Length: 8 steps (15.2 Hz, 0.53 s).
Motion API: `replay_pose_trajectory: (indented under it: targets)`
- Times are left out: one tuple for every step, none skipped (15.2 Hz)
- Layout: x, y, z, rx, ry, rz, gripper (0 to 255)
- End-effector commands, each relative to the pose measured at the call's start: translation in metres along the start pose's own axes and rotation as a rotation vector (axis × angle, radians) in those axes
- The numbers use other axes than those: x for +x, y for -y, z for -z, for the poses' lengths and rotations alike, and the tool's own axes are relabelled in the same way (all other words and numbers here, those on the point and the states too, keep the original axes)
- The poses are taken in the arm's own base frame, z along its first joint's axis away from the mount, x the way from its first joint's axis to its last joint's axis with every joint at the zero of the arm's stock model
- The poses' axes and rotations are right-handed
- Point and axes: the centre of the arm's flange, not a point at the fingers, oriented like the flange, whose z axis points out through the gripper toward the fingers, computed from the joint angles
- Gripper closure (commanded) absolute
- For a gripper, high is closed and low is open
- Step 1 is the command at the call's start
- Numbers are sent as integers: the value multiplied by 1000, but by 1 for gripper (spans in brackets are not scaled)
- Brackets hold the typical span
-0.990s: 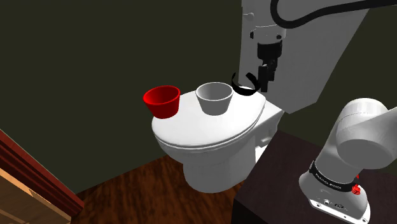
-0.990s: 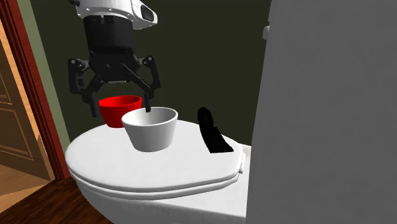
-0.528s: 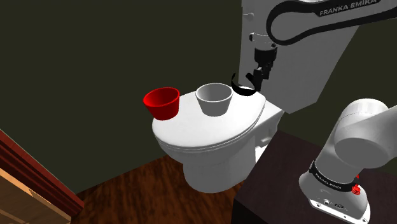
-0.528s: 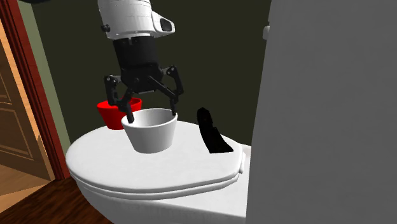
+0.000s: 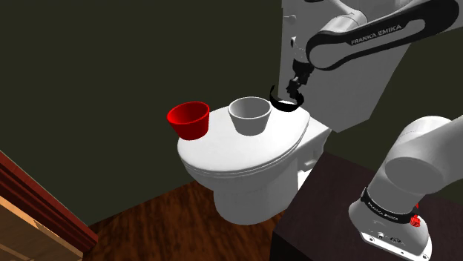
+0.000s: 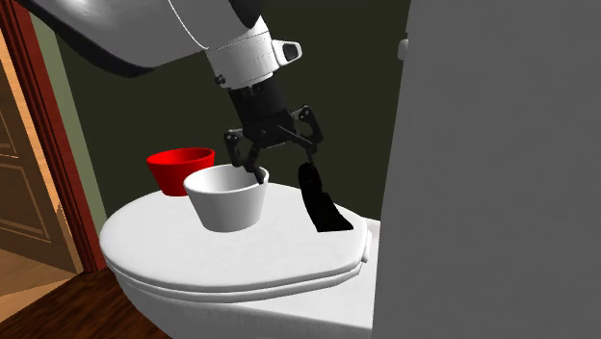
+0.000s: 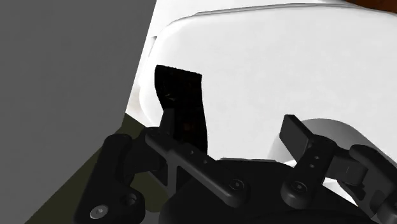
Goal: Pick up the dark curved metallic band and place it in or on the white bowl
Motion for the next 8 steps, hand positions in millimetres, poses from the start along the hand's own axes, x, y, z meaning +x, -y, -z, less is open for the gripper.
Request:
replay_pose_trajectory:
  targets:
    - [9, -14, -10, -43, -48, -22, 0]
    - [13, -21, -15, -64, -70, -34, 0]
    - [14, -23, -16, -71, -77, -38, 0]
    - [14, -23, -21, -71, -77, -38, 0]
    - [15, -24, -27, -71, -77, -38, 0]
    - [15, -24, -32, -71, -77, -38, 0]
    - [15, -25, -37, -71, -77, -38, 0]
    - [16, -25, -42, -71, -77, -38, 0]
